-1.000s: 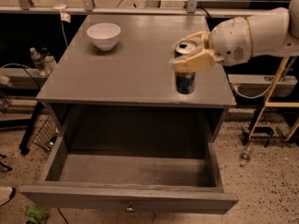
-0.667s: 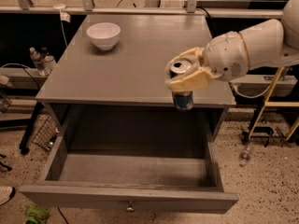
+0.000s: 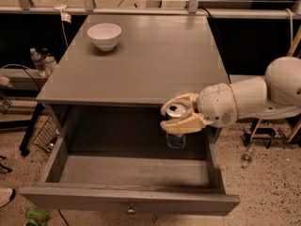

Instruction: Place redbull can into top drawer

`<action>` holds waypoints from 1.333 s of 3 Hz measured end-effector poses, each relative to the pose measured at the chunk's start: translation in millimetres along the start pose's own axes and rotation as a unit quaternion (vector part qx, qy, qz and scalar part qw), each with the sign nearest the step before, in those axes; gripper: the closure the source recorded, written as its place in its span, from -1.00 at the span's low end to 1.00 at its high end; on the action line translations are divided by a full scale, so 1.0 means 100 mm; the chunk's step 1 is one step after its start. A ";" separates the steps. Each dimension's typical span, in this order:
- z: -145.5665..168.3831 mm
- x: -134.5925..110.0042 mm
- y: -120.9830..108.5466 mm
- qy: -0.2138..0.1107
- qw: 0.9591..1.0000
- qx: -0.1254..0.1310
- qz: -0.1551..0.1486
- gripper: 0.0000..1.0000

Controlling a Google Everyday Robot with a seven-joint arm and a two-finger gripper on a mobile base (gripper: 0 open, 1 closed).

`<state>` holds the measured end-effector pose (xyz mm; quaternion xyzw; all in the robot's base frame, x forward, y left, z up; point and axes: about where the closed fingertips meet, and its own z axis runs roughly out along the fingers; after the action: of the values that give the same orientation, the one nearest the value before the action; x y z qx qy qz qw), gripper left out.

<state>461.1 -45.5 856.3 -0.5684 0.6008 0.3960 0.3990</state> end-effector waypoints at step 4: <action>0.46 0.55 0.13 -0.059 0.997 0.024 0.045 1.00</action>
Offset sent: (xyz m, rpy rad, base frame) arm -0.0012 -0.0033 -0.0124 0.0499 0.0234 -0.0397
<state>447.3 -22.8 788.8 -0.5064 0.6108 0.4318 0.4290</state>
